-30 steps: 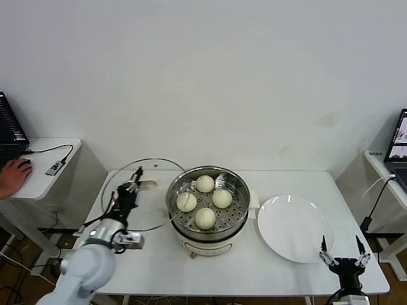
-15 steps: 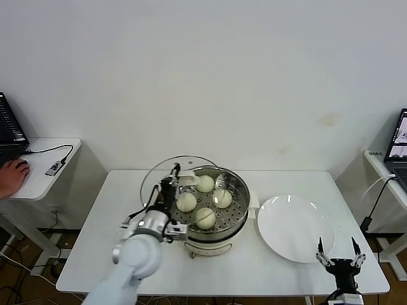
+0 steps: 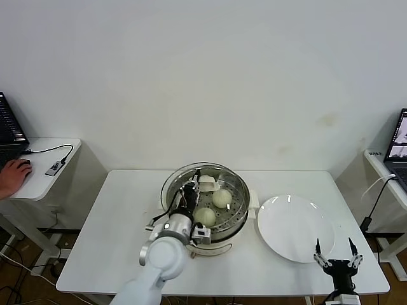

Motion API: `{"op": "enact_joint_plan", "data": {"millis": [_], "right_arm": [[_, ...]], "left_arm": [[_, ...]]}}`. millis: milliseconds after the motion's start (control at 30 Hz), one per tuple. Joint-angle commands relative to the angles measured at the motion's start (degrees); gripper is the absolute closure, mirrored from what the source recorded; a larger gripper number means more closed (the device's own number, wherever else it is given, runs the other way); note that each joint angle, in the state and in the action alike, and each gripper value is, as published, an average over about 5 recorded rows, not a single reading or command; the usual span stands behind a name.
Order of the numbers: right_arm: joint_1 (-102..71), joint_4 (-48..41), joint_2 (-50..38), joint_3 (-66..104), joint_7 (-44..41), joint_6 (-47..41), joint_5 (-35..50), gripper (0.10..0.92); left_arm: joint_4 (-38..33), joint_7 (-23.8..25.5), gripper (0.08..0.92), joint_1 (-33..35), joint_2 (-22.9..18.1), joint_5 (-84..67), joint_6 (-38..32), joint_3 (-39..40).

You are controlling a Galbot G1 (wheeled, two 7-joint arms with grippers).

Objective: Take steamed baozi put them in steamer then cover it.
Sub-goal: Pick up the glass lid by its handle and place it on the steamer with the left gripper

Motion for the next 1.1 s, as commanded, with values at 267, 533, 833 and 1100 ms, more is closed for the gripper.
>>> {"op": "enact_joint_plan", "data": {"millis": [267,533,833,1100], "right_arm": [[-0.01,-0.41,-0.13,-0.28,-0.03,0.19,-0.07,0.203],[0.15,-0.89,-0.24,-0.30,-0.04,0.31,-0.04,0.203],[0.13,-1.31,-0.37,-0.16,-0.06,0.46,0.00,0.203],[0.05,-1.33,-0.36,-0.37,-0.12,0.54,-0.08,0.203]], "left_arm": [[3.51,-1.00,0.857,-0.32,-3.65,4.80,-0.88,0.73],[5.09,-1.31,0.857,-0.46,-4.03,4.75,-1.22,0.49],[5.72,-1.47,0.857,-0.34,-4.36,4.67,-1.41,0.51],[5.99,-2.05,0.857,0.26,-4.82,4.45,-1.46,0.27]]}}
